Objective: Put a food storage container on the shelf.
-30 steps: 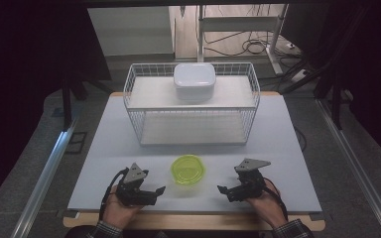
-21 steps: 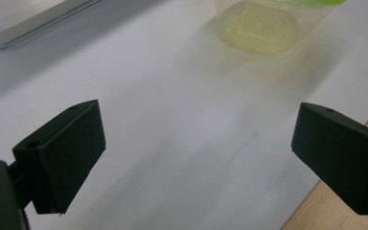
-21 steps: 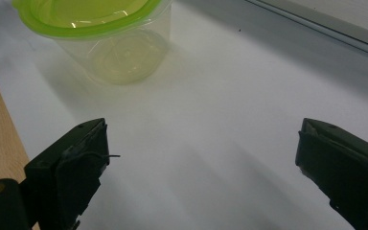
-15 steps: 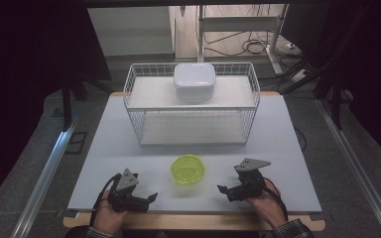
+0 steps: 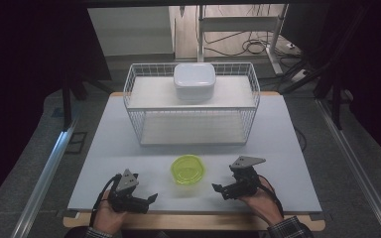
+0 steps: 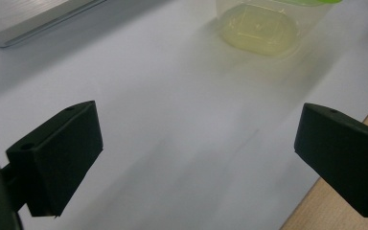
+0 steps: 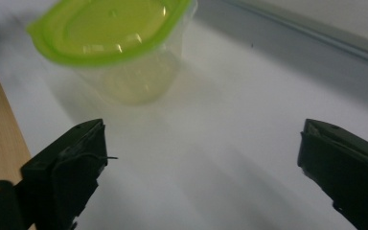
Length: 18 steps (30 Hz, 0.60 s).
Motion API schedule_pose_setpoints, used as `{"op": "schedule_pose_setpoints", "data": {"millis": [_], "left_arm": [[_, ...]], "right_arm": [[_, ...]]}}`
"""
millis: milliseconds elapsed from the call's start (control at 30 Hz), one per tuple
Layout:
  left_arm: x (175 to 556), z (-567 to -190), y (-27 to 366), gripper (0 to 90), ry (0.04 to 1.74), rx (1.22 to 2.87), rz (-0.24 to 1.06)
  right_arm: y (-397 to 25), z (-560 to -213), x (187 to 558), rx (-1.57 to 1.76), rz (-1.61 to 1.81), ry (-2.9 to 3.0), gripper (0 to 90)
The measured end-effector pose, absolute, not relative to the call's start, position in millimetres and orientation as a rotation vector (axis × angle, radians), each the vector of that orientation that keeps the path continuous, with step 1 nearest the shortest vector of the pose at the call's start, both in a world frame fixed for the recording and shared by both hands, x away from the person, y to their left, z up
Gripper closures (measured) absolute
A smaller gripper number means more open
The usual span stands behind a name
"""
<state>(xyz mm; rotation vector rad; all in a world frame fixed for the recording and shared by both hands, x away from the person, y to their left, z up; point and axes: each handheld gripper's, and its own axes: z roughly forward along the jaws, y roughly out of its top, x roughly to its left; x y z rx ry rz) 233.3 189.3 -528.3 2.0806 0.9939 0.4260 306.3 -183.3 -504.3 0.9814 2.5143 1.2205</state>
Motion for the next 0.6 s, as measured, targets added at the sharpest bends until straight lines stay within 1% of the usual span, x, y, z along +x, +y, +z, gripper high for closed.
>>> {"op": "schedule_pose_setpoints", "data": {"millis": [100,133,267,467,600], "left_arm": [[233.1,-528.4,189.0,2.6,0.995,2.082,0.423],[233.2,-528.5,189.0,2.7,0.996,2.08,0.421],[233.7,-529.3,188.8,2.8,0.999,2.082,0.412],[234.2,-530.1,187.9,2.8,1.0,2.085,0.408],[234.4,-530.5,187.1,2.8,0.999,2.09,0.405]], "right_arm": [[-177.9,-499.9,310.5,1.049,1.234,2.522,2.6],[-176.4,-499.1,311.9,1.063,1.23,2.535,4.4],[-174.4,-495.4,317.9,1.165,1.253,2.526,17.2],[-176.1,-489.7,330.6,1.265,1.345,2.524,30.1],[-169.0,-489.2,339.5,1.309,1.382,2.54,37.3]]}}
